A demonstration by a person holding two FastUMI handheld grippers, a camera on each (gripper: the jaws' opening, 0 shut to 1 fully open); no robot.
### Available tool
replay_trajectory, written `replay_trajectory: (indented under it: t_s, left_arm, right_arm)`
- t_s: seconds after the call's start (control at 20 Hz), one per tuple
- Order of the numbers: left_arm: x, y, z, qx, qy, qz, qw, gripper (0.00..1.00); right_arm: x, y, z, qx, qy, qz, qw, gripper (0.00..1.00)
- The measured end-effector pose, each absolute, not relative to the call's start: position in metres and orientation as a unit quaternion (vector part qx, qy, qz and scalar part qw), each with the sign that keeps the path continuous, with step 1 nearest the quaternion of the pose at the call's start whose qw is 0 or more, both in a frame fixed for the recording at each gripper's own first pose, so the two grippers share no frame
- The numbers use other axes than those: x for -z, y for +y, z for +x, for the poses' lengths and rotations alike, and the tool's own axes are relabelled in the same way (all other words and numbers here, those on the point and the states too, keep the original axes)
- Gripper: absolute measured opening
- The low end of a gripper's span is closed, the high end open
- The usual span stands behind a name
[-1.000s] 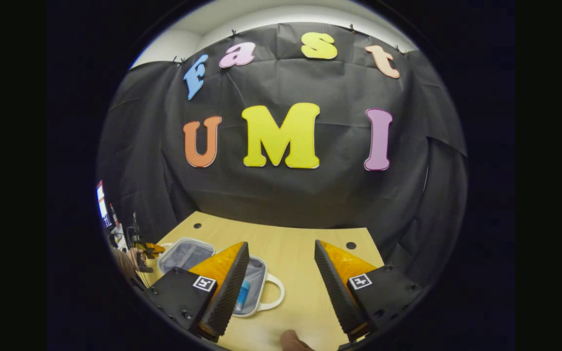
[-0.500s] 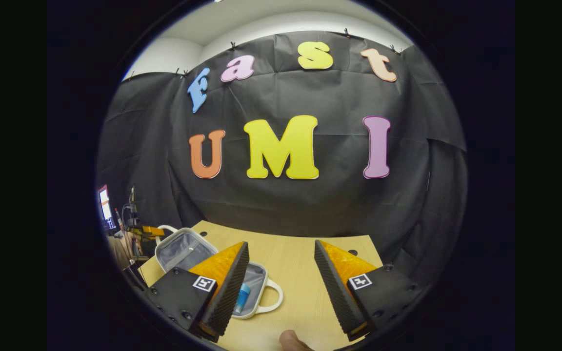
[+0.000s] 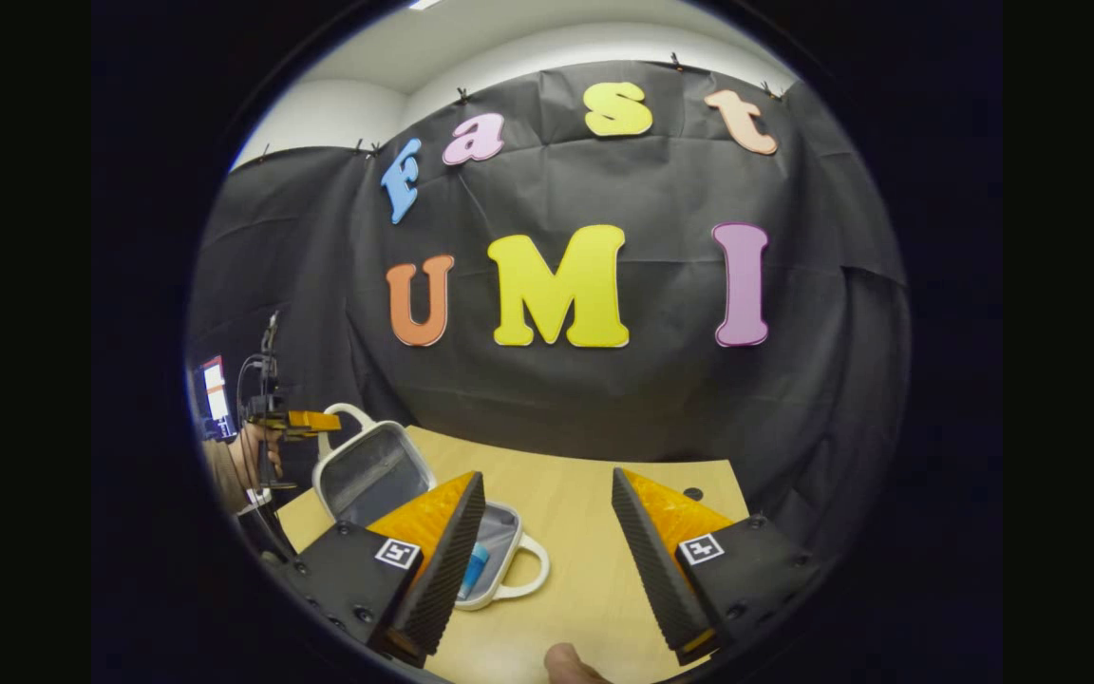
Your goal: First open the suitcase, pack the skin care products into it, and then close the suitcase.
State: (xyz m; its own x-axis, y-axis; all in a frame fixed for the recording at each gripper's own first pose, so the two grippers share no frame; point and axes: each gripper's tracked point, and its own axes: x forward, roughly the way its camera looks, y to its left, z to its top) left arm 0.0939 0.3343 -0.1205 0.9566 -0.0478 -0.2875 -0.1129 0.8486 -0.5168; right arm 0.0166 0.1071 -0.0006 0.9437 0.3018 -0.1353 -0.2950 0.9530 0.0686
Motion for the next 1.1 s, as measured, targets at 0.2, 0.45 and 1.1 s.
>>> replay_trajectory:
  t_s: [0.2,0.45,1.1]
  left_arm:
    - [0.111,0.289,0.092,-0.01,0.145,-0.246,0.958,0.03]
    - [0.109,0.206,0.1,0.04,0.149,-0.223,0.962,0.03]
    - [0.229,0.03,0.117,0.121,0.292,-0.053,0.947,0.03]
  right_arm:
    - [0.004,0.096,0.021,-0.162,0.075,0.023,0.984,0.8]
    - [0.006,0.087,0.027,-0.173,0.077,0.021,0.982,0.8]
    - [0.035,0.043,0.031,-0.16,0.108,0.018,0.981,0.8]
